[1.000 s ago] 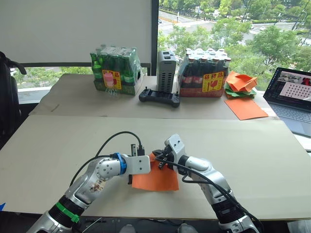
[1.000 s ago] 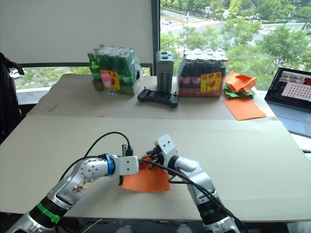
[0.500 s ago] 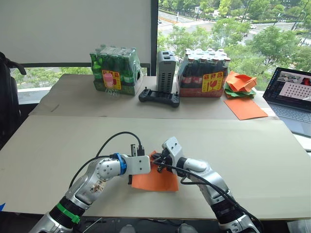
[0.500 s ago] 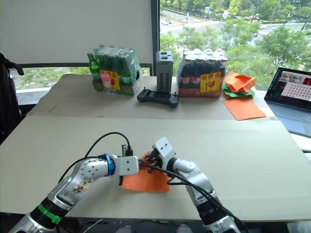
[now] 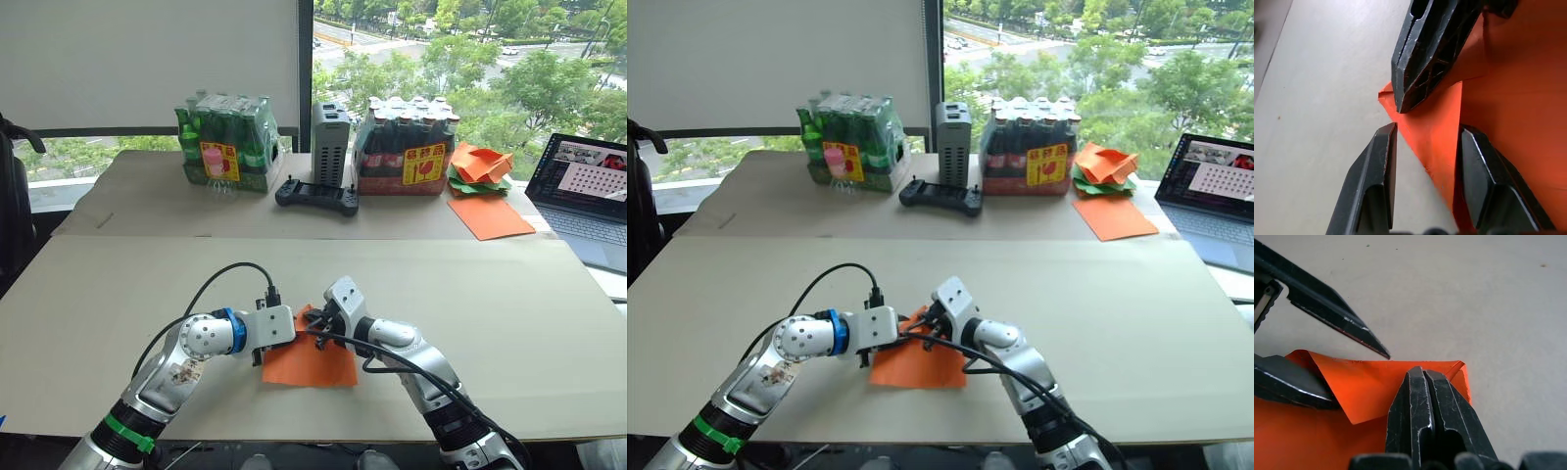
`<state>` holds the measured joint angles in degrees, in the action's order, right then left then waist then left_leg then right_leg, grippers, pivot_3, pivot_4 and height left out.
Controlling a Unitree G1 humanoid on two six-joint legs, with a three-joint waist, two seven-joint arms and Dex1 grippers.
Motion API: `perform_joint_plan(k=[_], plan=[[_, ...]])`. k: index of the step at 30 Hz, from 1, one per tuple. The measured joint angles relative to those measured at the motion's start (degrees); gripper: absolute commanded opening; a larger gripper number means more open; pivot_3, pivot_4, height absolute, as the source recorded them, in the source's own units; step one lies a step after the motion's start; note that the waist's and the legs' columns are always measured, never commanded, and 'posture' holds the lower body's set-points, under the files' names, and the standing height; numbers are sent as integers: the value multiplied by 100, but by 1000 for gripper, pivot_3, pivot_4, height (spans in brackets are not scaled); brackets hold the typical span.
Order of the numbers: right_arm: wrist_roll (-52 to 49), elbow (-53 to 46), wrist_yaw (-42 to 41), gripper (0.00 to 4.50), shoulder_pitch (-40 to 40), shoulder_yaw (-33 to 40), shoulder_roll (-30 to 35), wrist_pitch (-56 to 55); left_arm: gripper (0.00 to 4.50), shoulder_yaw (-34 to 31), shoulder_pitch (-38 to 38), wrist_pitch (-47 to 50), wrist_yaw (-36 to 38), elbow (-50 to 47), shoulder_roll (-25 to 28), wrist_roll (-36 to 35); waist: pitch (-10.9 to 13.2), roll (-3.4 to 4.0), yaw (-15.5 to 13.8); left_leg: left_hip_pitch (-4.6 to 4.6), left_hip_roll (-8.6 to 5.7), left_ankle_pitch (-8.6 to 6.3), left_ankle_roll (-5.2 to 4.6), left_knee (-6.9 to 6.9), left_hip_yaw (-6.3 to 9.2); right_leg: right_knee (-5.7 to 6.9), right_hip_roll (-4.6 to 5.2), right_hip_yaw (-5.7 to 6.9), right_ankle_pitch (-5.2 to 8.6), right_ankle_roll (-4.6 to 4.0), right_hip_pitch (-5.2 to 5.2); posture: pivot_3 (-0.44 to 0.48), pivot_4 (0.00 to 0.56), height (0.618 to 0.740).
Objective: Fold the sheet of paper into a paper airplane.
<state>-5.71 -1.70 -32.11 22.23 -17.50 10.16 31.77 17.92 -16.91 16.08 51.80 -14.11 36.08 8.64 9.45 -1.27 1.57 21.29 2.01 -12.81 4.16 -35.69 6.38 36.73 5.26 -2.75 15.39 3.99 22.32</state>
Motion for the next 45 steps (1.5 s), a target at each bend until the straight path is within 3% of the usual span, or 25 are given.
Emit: perform_joint_plan(k=[7, 18, 21, 24, 31, 45], plan=[[0, -2, 1, 0, 1, -2, -8, 0, 1803, -832, 96, 1004, 571, -154, 225, -1265, 3, 1, 65, 1, 2, 0, 0, 0, 0, 2, -1, 0, 1, 0, 3, 0, 150, 740], [0, -2, 9, 0, 0, 4, -7, 0, 1803, -2375, -141, 2661, 459, 45, 42, -3213, 3, 0, 83, 1, 1, 0, 0, 0, 1, 2, -1, 0, 0, -1, 2, 0, 150, 740], [0, -1, 9, 0, 2, 4, -7, 0, 957, -2552, -278, 3033, 110, 141, -188, -3544, 3, -1, 84, 1, 1, 0, 0, 0, 1, 2, 0, 0, 0, -1, 2, 0, 150, 740], [1, 3, 9, 0, 8, 5, -3, 0, 17, -2590, -377, 3189, -374, 156, -535, -3633, 3, -1, 82, 1, 1, 0, 0, 0, 1, 2, 0, 0, -1, -2, 2, 0, 150, 740], [1, 2, 18, 0, 12, 6, -3, 0, 17, -2420, -322, 3603, -1047, 108, -1068, -3857, 4, -2, 95, 1, 0, 0, 0, -1, 1, 3, 0, 0, -4, -8, 2, 0, 150, 740], [4, -3, 87, 0, 9, 9, -2, 0, 17, -1752, 233, 3782, -1304, -78, -986, -3814, 4, -2, 91, 1, 0, 0, 1, 0, 1, 2, 0, -1, -4, -9, 2, 0, 150, 740]])
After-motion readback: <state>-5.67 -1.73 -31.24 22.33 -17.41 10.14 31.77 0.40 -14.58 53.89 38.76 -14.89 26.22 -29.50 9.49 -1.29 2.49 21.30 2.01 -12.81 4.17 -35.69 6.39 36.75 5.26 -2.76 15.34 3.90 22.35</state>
